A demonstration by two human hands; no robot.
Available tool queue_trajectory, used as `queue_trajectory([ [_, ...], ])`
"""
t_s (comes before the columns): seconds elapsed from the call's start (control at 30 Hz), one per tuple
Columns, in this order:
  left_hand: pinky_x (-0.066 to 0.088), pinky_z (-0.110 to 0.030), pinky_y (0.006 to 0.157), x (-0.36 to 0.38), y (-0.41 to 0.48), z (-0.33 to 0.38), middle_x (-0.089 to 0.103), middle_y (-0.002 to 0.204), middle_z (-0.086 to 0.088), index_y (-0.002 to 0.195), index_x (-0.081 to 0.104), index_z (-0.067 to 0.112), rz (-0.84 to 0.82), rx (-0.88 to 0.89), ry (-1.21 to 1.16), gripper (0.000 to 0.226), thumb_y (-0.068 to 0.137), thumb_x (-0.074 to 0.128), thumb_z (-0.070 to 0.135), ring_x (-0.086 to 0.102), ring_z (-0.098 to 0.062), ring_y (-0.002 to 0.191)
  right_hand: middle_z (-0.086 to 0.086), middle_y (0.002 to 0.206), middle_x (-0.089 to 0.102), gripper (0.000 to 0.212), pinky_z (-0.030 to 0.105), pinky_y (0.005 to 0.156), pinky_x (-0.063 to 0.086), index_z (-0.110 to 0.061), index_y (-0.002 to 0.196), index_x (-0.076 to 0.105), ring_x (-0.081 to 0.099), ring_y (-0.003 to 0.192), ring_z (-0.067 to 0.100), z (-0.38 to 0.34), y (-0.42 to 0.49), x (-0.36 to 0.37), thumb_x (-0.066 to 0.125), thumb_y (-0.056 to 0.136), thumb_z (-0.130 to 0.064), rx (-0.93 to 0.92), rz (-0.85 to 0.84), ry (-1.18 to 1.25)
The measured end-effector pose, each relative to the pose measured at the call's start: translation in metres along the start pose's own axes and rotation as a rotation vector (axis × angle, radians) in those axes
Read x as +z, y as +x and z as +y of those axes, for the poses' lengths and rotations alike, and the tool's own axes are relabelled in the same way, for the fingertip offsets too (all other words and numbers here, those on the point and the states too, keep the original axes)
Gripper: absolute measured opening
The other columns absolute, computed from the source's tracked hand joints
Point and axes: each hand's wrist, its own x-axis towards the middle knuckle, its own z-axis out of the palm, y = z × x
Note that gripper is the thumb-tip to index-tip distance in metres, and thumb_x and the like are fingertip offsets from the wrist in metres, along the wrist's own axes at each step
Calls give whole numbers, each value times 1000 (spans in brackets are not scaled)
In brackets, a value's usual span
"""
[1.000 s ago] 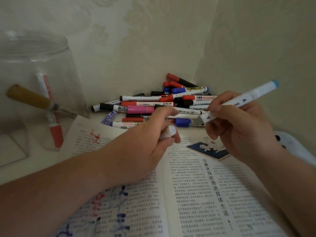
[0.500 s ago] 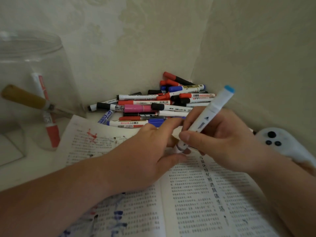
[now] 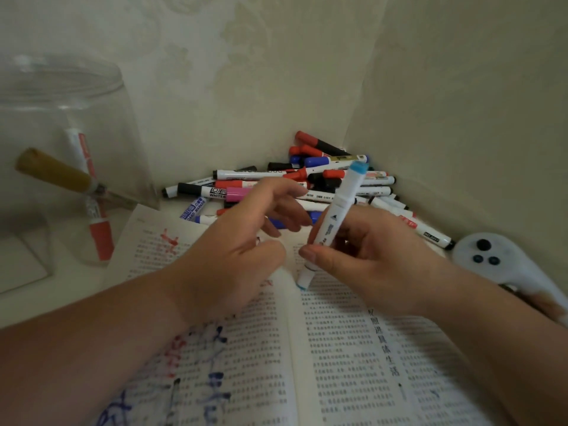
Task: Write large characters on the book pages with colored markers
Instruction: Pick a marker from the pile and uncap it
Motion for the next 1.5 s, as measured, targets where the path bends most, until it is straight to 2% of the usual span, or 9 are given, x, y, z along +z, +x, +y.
queue_trajectory([
  [0.13,52,-45,90,3,1,0,62,115,7,131,50,33,146,124,-187,40,91,50,33,61,-21,108,6,84,68,36,47,71,53,-17,95,70,64,76,24,-1,3,12,59,92,-52,-48,9,-29],
  [0.23,51,-31,74,5,1,5,60,106,6,134,45,29,220,244,-270,42,94,55,32,61,-14,84,6,92,64,45,46,76,51,-11,99,66,62,85,25,0,5,21,47,99,-52,-109,-59,-98],
  [0.33,49,-24,63,6,4,9,61,95,4,130,48,27,290,282,-265,37,95,59,24,58,-11,67,-3,82,61,35,43,70,49,-20,91,59,59,76,18,-3,2,18,42,101,-48,-79,-120,-84],
  [0.5,52,-29,60,4,8,7,70,86,-2,119,53,20,356,145,-360,31,90,64,15,59,-18,60,-4,69,54,43,33,57,44,-27,78,51,49,61,13,3,-2,1,40,98,-63,-7,-60,-119],
  [0.7,58,-34,63,2,11,6,68,70,-5,101,63,14,364,-15,-359,23,86,73,28,63,-21,58,-5,57,54,56,29,52,40,-25,86,71,46,50,9,5,-3,-9,39,89,-70,222,61,182],
  [0.87,46,-17,53,-1,5,10,69,74,8,90,69,33,27,-139,-76,14,81,66,43,55,-6,55,12,45,48,76,28,43,22,-1,79,69,32,35,19,18,1,-27,33,94,-66,302,25,869],
  [1.03,50,-27,79,9,-1,22,73,93,17,95,71,54,-69,-35,36,22,78,58,59,66,-13,91,8,42,48,88,25,41,22,6,75,62,33,32,15,14,-4,-28,32,84,-77,231,-137,967],
  [1.3,50,-28,68,10,-4,18,72,89,16,105,70,52,-48,89,107,17,90,61,51,67,-13,81,8,48,45,84,23,44,33,1,82,61,34,39,17,8,-3,-25,36,85,-79,343,-220,1011],
  [1.5,42,-15,68,8,4,13,58,94,26,95,48,52,-133,50,380,25,96,25,61,57,-2,87,13,73,57,80,29,54,47,-3,109,65,52,62,22,14,-5,-37,64,76,-75,138,-304,1258],
])
